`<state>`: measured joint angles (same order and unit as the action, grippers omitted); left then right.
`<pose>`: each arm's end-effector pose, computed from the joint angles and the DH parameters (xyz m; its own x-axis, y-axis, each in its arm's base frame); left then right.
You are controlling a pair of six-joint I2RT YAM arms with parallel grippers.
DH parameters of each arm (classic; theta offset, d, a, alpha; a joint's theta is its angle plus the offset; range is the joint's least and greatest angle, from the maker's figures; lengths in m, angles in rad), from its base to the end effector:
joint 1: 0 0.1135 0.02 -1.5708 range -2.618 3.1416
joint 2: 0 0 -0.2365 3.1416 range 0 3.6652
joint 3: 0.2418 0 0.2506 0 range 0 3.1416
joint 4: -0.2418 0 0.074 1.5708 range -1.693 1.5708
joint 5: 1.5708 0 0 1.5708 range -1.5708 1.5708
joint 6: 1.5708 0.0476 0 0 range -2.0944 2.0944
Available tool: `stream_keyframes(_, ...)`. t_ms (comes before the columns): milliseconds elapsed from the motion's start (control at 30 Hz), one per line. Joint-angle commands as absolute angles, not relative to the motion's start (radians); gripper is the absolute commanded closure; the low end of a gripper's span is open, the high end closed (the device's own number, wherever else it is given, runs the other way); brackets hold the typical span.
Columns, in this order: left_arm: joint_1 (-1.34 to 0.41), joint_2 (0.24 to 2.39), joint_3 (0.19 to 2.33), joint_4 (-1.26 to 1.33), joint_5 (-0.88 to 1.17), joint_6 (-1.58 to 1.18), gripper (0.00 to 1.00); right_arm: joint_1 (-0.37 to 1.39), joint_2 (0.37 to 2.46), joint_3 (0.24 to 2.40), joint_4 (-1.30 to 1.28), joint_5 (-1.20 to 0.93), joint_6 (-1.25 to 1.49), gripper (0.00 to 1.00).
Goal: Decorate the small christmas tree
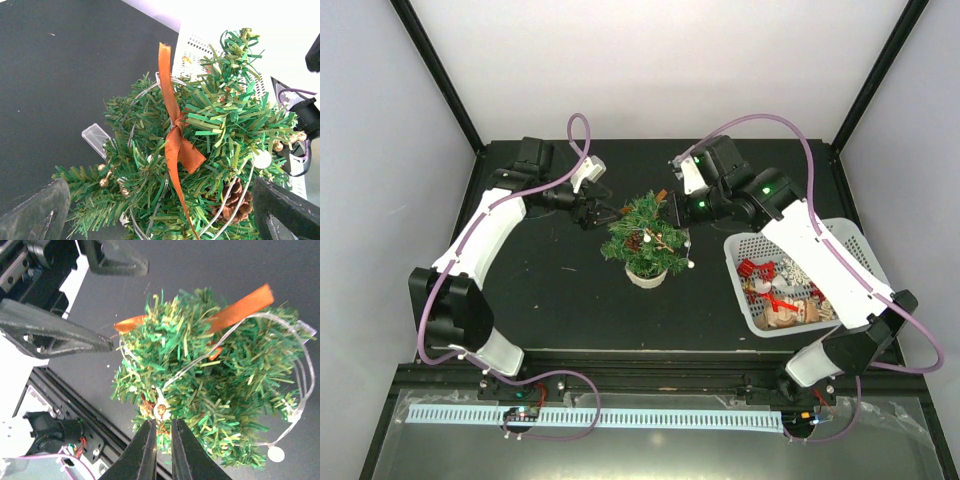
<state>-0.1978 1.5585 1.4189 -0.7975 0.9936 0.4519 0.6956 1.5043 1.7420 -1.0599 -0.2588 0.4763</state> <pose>0.3114 -0.1031 0.2950 -0.4515 0.3335 -0.8276 0.8792 0.3244 -0.3489 0.2289 0.2069 0.3772 -0.8452 -0.1282 -0.5189 -0.4115 0.7756 0.4787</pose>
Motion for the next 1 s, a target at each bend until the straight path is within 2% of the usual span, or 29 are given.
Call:
stream_keyframes(0,-0.201,1.551,1.440,-0.787,0.984,0.456,0.01,0.716,1.518,1.734,-1.098,-0.334,0.412,0.88)
stream_keyframes(967,-0.201,1.542,1.440,-0.782,0.938,0.452,0.01,0.737,1.544,1.646,-1.081,-0.357,0.377,0.89)
